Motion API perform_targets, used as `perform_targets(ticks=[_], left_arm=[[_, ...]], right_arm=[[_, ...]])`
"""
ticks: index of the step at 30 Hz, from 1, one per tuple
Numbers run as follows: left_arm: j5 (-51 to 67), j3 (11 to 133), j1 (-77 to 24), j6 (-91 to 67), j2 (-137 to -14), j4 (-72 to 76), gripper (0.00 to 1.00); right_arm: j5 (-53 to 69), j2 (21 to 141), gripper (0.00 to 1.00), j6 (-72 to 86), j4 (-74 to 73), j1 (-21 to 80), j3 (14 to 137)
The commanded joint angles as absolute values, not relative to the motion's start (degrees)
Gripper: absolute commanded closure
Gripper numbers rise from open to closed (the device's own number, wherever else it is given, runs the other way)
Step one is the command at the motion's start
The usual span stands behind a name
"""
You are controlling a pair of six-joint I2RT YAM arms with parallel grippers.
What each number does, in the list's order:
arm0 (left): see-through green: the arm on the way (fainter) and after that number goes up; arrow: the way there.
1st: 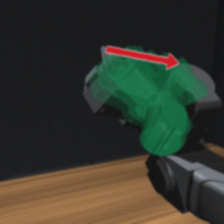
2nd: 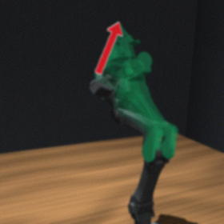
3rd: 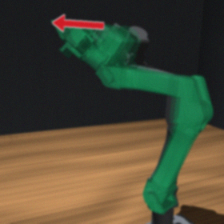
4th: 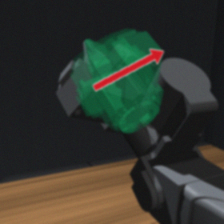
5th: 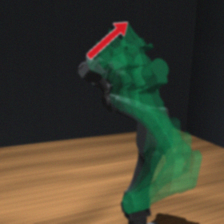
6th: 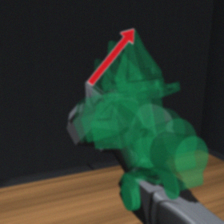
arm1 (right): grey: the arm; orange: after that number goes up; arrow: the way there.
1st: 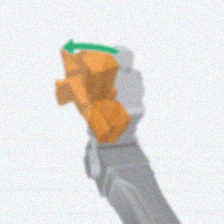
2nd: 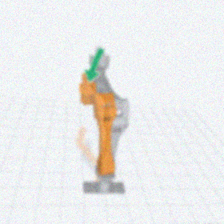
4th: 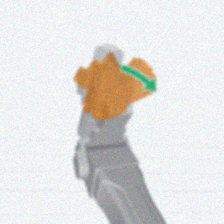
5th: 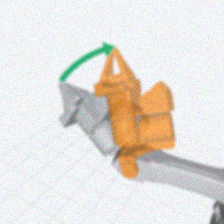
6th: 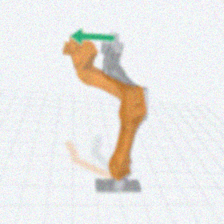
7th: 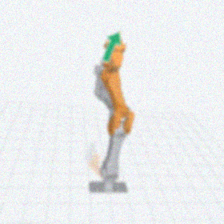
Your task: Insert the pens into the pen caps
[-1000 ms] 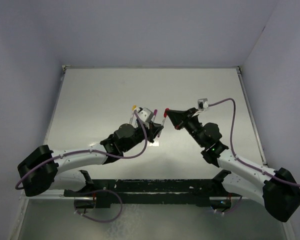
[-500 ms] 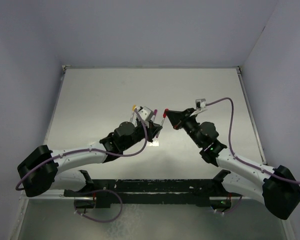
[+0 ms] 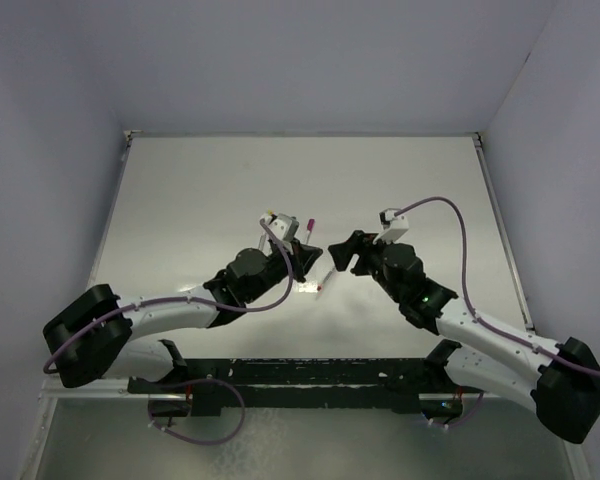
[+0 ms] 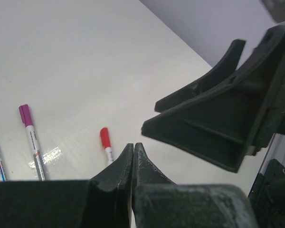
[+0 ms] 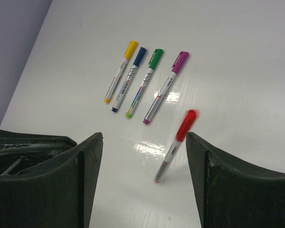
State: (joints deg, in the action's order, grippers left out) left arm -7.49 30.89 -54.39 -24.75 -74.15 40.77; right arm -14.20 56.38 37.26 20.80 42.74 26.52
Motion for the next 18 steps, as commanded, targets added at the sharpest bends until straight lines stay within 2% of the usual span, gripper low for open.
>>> perform_targets(ticks=[1,9,18], left_arm=[[-9.34,30.97,-54.14,-25.01,-78.45,45.23,1.0],[-8.3,36.28,-53.93,-24.2,-88.32,45.31,1.0],[-7.24,35.7,-53.82,-25.48,-89.21,46.17,1.0]], right_arm=[[-21.13,50.61,0.26,37.93,15.67,42.93,27.62],[-27.57,41.86,0.24,43.99,5.46,42.93,23.87],[-32.32,40.56,0.25,48.03,-1.31,42.93,24.57]])
